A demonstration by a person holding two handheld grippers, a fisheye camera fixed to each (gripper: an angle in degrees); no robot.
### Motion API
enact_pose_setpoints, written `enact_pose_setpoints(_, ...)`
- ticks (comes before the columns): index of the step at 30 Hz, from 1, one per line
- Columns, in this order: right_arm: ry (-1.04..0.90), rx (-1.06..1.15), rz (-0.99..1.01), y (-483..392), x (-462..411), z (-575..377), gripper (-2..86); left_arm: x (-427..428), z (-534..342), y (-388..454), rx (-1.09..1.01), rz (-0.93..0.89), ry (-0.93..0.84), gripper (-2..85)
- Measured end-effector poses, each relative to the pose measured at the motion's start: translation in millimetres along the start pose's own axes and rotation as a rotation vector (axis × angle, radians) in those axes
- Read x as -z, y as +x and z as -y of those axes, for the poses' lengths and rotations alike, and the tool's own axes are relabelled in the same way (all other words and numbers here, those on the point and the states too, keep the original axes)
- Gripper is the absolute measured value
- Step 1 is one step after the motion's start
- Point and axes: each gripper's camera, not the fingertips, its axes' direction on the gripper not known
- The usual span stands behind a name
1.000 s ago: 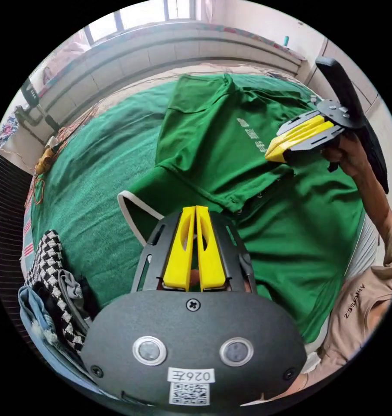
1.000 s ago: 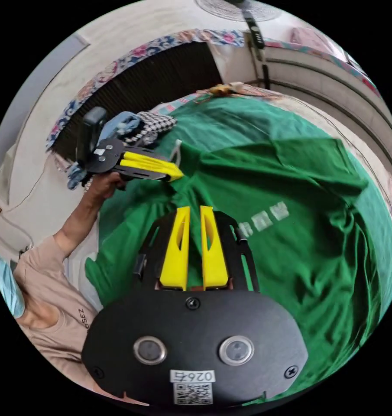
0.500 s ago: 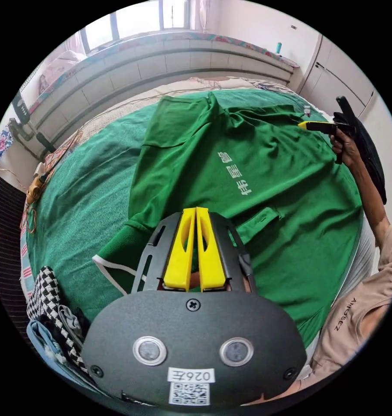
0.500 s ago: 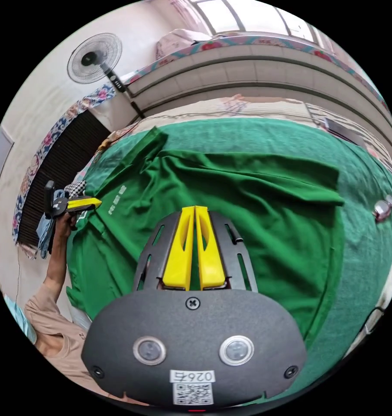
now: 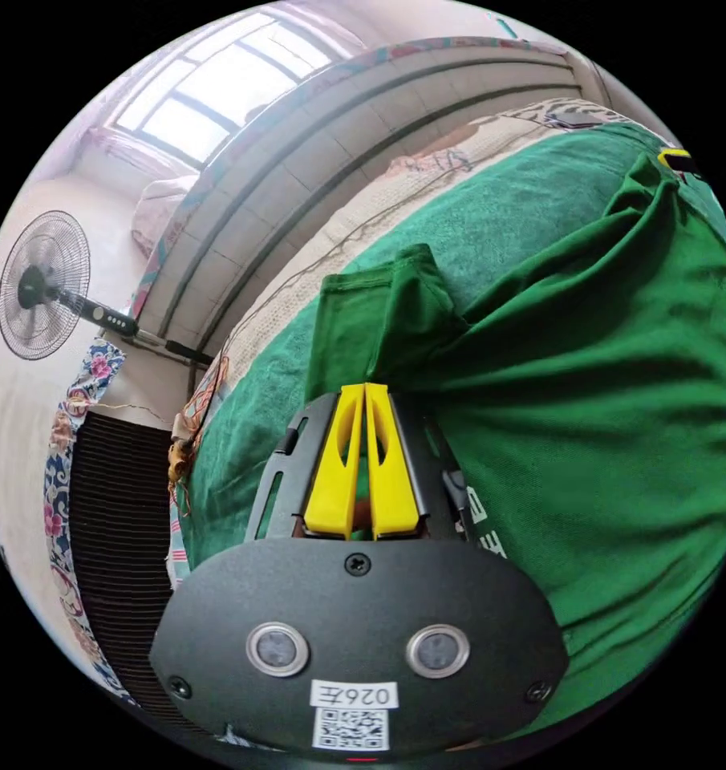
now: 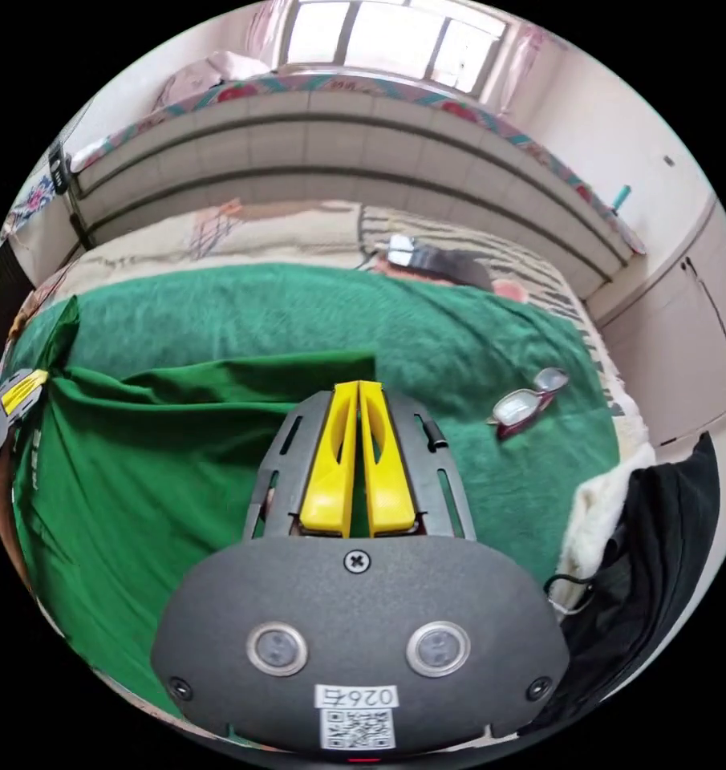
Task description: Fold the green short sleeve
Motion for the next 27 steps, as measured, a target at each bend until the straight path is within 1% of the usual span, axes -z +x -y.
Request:
enact_pose_setpoints(1, 0.031, -0.007, -0.008, 9, 9, -2, -0.1, 7, -4, 2, 0.018, 0.034, 0.043, -0.8)
enact_pose_setpoints(3, 0.008, 0.017, 0.044, 17, 13, -6, 1.5, 14, -9, 10, 0.013, 0.053, 0.107, -0.8)
enact_pose_setpoints(5, -0.037, 0.016, 0.19, 25, 7, -14, 4.6, 8, -7, 26, -0.062, -0.046, 0.134, -0.8)
enact_pose_setpoints(6, -0.06, 0.028, 0.242, 25, 2, -14, 5.1, 4, -5, 30, -0.07, -0.061, 0.128, -0.8)
enact_pose_setpoints(7, -0.102, 0.054, 0.308, 22, -8, -13, 3.0, -6, 0, 35, -0.064, -0.055, 0.104, -0.9)
enact_pose_setpoints(9, -0.087, 0.049, 0.247, 21, -9, -6, 1.0, -12, 5, 33, -0.023, -0.057, 0.116, -0.9)
enact_pose_setpoints(11, -0.029, -0.014, 0.127, 28, 3, 9, 1.4, -16, 9, 20, 0.031, -0.157, 0.103, -1.0)
enact_pose_setpoints(13, -0.009, -0.052, 0.09, 35, 15, 12, 0.1, -15, 4, 7, 0.082, -0.22, 0.098, -1.0)
enact_pose_setpoints(14, 0.029, -0.071, 0.028, 38, 26, 7, -0.3, -10, -5, -1, 0.129, -0.251, 0.129, -1.0)
enact_pose_setpoints(15, 0.046, -0.072, 0.012, 38, 32, 4, -0.5, -7, -11, -4, 0.151, -0.265, 0.154, -1.0)
enact_pose_setpoints(16, 0.071, -0.041, 0.029, 33, 42, -4, -0.7, -1, -24, -8, 0.187, -0.296, 0.201, -1.0)
enact_pose_setpoints(17, 0.084, 0.011, 0.093, 23, 50, -16, -0.8, 1, -34, -8, 0.201, -0.325, 0.233, -1.0)
enact_pose_setpoints(18, 0.089, 0.044, 0.132, 17, 53, -24, -0.8, 0, -38, -6, 0.185, -0.328, 0.239, -1.0)
enact_pose_setpoints(19, 0.089, 0.111, 0.203, 2, 56, -41, -0.9, -11, -39, 1, 0.141, -0.291, 0.193, -1.0)
enact_pose_setpoints(20, 0.064, 0.188, 0.245, -15, 53, -56, -1.0, -33, -35, 7, 0.12, -0.226, 0.055, -1.0)
enact_pose_setpoints(21, 0.046, 0.224, 0.219, -22, 48, -61, -1.0, -41, -33, 9, 0.102, -0.233, 0.011, -1.0)
enact_pose_setpoints(22, -0.017, 0.249, 0.03, -30, 32, -65, -1.1, -33, -36, 3, 0.143, -0.242, 0.041, -1.0)
enact_pose_setpoints(23, -0.061, 0.197, -0.229, -26, 20, -66, -1.0, -20, -41, -5, 0.202, -0.249, 0.056, -1.0)
enact_pose_setpoints(24, -0.057, 0.163, -0.317, -21, 21, -67, -1.0, -11, -44, -8, 0.205, -0.259, 0.074, -1.0)
enact_pose_setpoints(25, -0.012, 0.132, -0.378, -11, 37, -75, -1.0, 10, -55, -11, 0.198, -0.272, 0.113, -1.0)
enact_pose_setpoints(27, 0.046, 0.155, -0.244, -4, 77, -98, -1.0, 48, -83, -10, 0.155, -0.307, 0.178, -1.0)
